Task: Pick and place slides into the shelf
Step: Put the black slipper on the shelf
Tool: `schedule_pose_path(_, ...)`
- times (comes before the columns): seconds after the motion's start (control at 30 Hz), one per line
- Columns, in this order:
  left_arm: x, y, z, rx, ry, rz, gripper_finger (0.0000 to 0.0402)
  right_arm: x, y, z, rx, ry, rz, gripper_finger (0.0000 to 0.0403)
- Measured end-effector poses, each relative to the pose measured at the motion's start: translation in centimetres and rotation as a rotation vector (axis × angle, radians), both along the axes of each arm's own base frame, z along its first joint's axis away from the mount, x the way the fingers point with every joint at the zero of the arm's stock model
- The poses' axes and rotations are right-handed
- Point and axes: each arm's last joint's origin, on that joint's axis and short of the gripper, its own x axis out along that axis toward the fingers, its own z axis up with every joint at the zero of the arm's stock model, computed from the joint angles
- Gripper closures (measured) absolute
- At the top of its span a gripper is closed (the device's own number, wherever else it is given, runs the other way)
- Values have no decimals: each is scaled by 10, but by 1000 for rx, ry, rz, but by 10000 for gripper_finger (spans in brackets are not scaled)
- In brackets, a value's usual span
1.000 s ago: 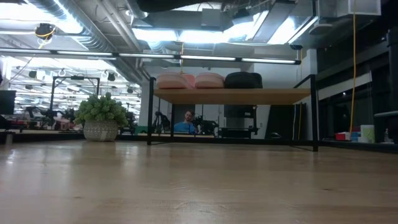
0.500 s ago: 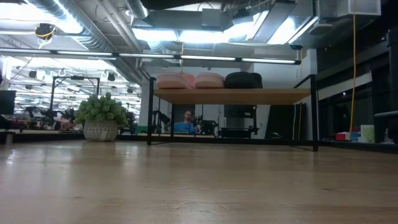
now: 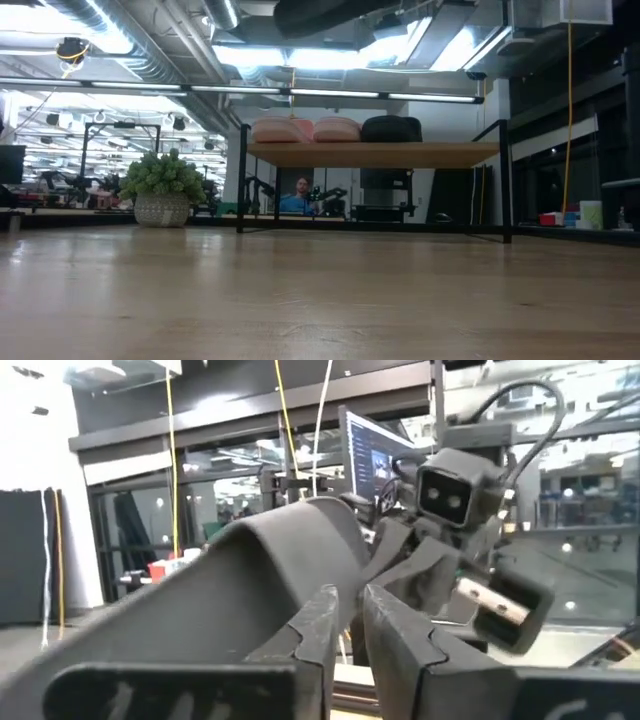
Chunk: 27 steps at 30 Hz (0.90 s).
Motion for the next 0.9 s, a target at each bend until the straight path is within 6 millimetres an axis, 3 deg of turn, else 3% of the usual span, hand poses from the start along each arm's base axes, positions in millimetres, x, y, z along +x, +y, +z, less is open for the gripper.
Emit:
schedule_pose_path(0.23, 1, 0, -3, 34, 43, 10, 341, -27, -6, 7, -7, 65, 21, 400)
schedule_pose_path(0.57, 4, -1, -13, 71, 155, 12, 337, -70, -25, 16, 119, 118, 127, 400)
schedule_pose_path(0.9, 4, -1, -14, 72, 161, 13, 336, -91, -46, 22, 208, 270, 135, 400)
